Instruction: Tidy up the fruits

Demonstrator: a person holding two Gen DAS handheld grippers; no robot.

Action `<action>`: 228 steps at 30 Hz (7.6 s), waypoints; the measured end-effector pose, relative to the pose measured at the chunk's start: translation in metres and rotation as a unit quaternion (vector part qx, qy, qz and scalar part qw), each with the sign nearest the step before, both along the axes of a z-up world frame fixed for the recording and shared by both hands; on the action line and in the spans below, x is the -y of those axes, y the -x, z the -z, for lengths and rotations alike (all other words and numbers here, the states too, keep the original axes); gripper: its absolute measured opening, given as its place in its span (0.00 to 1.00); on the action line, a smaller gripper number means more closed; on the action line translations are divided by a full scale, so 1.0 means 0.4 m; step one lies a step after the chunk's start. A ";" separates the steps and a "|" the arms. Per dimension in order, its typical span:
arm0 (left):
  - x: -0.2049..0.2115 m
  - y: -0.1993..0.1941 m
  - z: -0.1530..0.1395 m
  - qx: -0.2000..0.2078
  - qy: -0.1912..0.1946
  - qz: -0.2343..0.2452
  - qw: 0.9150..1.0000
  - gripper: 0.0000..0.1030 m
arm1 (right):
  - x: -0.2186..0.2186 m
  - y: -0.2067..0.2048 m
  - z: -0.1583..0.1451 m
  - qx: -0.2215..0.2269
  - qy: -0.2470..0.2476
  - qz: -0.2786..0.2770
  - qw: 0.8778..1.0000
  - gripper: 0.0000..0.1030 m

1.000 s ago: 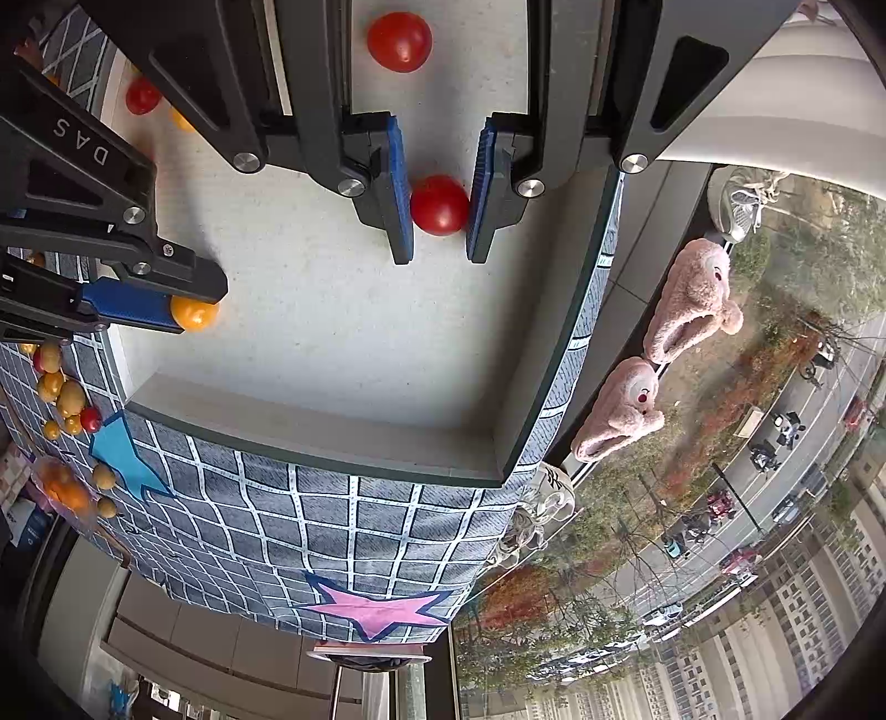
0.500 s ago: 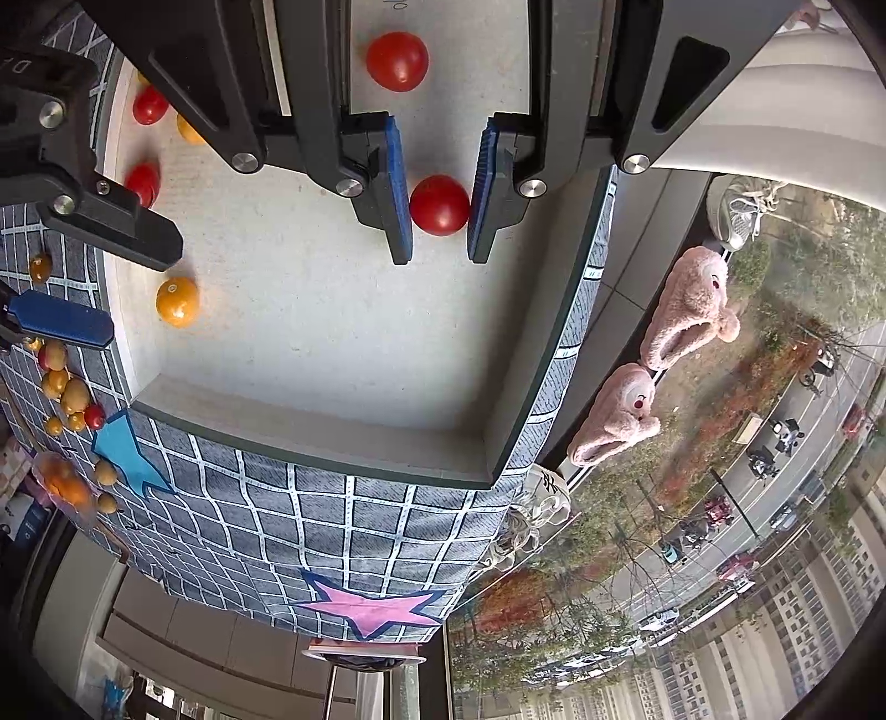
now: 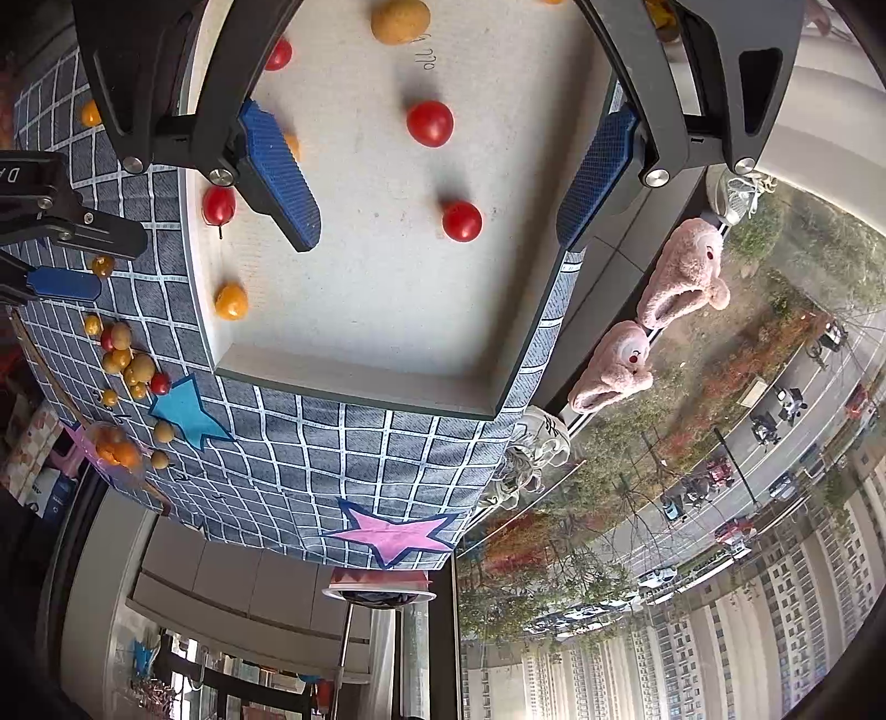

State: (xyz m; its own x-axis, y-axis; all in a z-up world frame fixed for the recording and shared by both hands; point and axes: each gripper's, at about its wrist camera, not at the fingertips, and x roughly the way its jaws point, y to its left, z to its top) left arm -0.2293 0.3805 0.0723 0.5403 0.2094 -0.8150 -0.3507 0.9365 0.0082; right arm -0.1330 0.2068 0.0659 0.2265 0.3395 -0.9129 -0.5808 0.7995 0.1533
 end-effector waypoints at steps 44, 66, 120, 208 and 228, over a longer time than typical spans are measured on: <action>0.593 0.043 0.111 -0.023 -0.010 0.143 0.989 0.85 | 0.356 0.000 0.073 0.014 -0.024 0.076 0.997 0.78; 0.646 0.014 0.147 -0.040 0.015 0.140 0.989 0.27 | 0.214 -0.060 0.125 0.046 0.020 0.019 0.999 0.23; 0.037 0.183 0.021 0.022 0.035 -0.041 0.998 0.20 | -0.022 0.109 -0.019 -0.003 -0.042 -0.045 0.998 0.21; 0.094 0.245 0.044 -0.074 -0.004 -0.058 0.996 1.00 | -0.111 0.216 -0.020 -0.016 0.036 -0.095 0.995 0.89; 0.113 0.241 0.044 -0.079 -0.014 -0.049 0.996 1.00 | -0.099 0.221 -0.011 -0.013 0.043 -0.097 0.994 0.89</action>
State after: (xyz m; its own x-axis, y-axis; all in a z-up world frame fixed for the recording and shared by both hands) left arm -0.3255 0.3353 0.0546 0.3820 0.2792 -0.8810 -0.4322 0.8966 0.0967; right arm -0.2216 0.2464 0.0701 0.1400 0.2948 -0.9453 -0.7222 0.6834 0.1062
